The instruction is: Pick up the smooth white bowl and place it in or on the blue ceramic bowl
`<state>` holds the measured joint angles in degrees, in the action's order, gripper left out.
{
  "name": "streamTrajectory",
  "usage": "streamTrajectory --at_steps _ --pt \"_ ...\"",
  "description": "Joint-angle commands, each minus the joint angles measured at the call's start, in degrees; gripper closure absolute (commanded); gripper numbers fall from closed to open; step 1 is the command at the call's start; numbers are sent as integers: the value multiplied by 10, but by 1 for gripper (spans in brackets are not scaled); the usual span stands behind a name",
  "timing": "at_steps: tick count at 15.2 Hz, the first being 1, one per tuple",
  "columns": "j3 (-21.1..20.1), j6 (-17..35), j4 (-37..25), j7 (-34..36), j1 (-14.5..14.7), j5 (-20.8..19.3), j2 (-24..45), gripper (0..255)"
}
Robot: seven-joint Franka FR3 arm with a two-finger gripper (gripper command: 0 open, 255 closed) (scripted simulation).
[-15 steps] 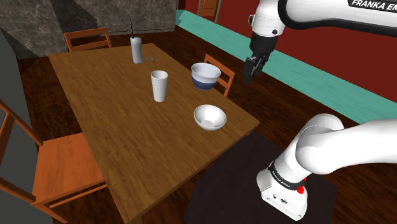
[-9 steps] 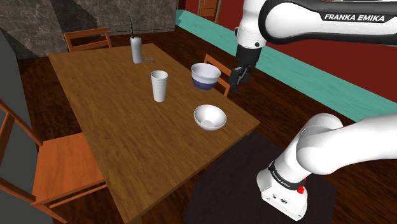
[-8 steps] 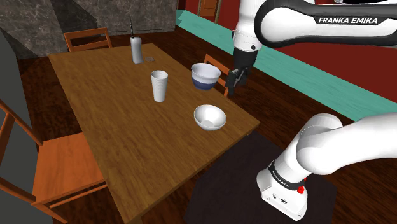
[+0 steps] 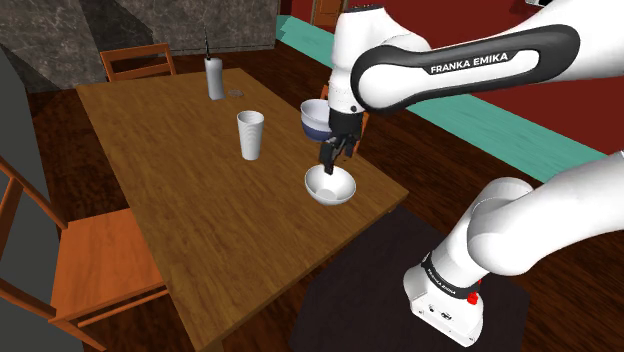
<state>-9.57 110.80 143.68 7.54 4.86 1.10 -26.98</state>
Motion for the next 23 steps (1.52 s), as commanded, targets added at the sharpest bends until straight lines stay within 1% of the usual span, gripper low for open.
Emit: streamTrajectory --at_steps 1,5,12,20,21,23 --pt "-11 34 -6 11 5 8 40 0" --pt "-27 90 -18 29 13 16 112 0" --pt "-30 151 16 33 12 12 138 0" --pt "-31 156 19 33 12 12 140 0" --pt "-31 156 19 33 12 12 140 255" --pt "-31 156 19 33 12 12 140 255"
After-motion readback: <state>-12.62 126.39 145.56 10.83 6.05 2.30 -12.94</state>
